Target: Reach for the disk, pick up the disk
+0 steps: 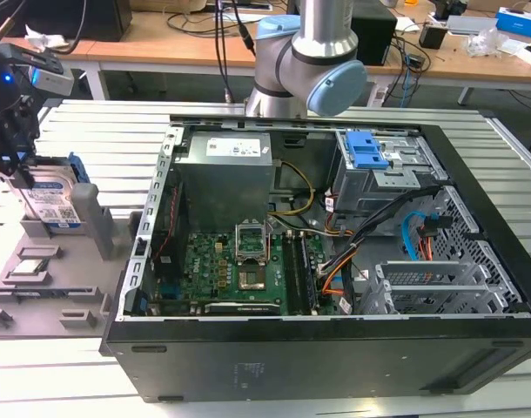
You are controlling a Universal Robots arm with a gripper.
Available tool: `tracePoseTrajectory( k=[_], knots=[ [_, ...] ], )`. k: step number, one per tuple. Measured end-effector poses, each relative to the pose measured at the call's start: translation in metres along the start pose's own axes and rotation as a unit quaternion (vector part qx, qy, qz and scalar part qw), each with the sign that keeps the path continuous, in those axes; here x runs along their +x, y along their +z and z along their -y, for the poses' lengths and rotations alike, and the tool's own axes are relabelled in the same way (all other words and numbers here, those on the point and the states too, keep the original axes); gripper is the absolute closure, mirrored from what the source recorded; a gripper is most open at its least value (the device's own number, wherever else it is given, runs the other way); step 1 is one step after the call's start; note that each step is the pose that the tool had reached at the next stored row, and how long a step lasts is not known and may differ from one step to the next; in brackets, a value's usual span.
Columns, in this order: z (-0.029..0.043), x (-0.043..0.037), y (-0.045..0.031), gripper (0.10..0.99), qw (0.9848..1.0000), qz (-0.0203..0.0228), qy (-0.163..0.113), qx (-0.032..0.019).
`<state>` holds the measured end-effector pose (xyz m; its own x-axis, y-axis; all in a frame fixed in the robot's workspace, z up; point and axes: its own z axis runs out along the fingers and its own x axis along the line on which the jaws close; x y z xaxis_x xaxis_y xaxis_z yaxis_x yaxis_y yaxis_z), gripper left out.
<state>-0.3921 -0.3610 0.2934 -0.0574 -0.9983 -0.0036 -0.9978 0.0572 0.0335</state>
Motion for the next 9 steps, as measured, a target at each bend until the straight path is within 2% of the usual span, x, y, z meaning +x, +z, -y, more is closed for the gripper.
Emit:
tracePoseTrajectory(
  k=[9],
  knots=[
    [0.0000, 0.0000, 0.0006, 0.718, 1.0000, 0.0000, 0.000, 0.0000]
  ],
)
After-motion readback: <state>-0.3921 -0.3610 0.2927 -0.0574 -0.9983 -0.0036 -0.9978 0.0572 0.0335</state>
